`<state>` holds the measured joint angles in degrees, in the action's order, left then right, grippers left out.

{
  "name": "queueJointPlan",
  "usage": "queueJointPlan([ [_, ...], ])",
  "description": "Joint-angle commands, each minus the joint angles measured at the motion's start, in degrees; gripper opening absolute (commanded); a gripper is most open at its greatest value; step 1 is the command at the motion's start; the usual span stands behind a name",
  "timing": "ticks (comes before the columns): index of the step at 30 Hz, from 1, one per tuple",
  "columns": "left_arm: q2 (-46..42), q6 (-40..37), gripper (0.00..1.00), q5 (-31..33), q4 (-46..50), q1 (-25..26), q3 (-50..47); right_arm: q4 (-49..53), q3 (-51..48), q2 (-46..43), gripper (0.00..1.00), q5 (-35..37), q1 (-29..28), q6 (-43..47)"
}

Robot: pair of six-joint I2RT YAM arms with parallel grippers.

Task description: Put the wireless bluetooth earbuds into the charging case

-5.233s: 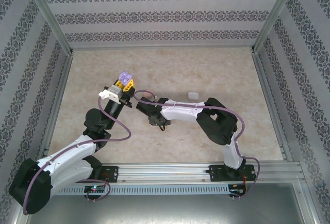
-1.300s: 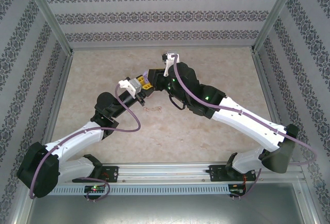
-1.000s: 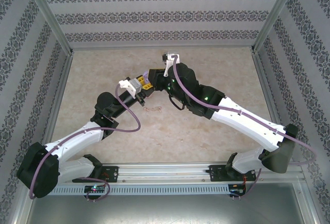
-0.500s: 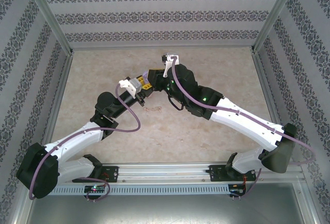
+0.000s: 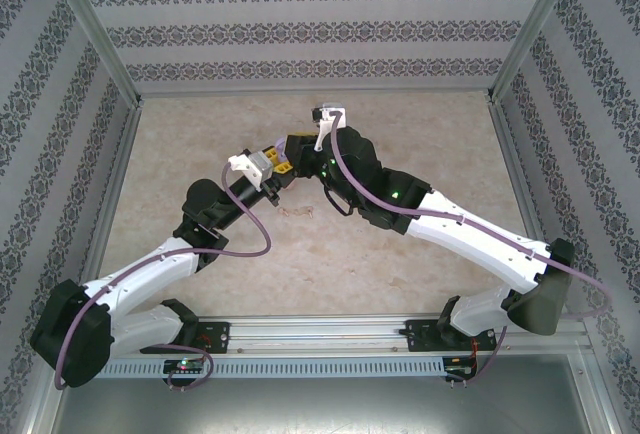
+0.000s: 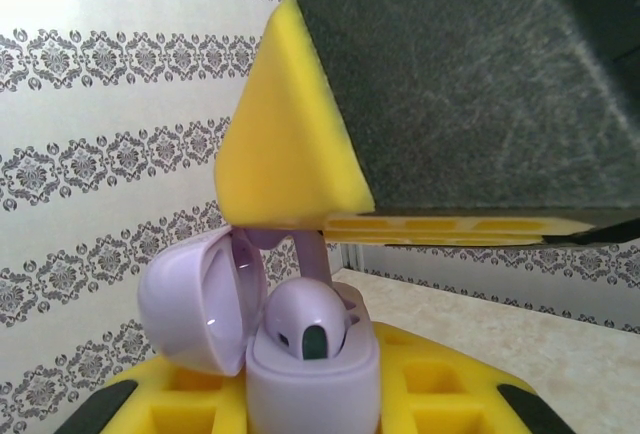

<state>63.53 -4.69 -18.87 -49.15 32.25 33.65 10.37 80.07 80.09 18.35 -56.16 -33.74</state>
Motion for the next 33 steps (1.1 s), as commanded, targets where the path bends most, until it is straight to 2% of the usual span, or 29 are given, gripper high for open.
queueJointPlan([
  [1, -2.49, -0.96, 0.00, -0.48, -5.34, 0.62, 1.02, 4.20, -0.48, 1.56, 0.17, -0.99, -1.04, 1.46],
  [8, -2.45, -1.02, 0.00, -0.14, -5.04, 0.62, 1.25, 4.84, 0.13, 2.78, 0.17, -1.85, -1.75, 1.32],
  [24, -3.16, -0.71, 0.00, -1.08, -6.67, 0.62, 0.19, 5.67, -0.85, 0.99, 0.19, 4.45, -1.74, -0.88],
  [28, -3.71, -1.61, 0.00, -1.15, -7.42, 0.62, -0.11, 3.97, -1.67, 0.41, 0.18, 3.05, -1.76, -1.38],
  [33, -3.96, -4.80, 0.00, -1.55, -6.54, 0.62, 0.20, 0.41, -1.94, 0.50, 0.18, -2.73, -1.80, 1.13],
])
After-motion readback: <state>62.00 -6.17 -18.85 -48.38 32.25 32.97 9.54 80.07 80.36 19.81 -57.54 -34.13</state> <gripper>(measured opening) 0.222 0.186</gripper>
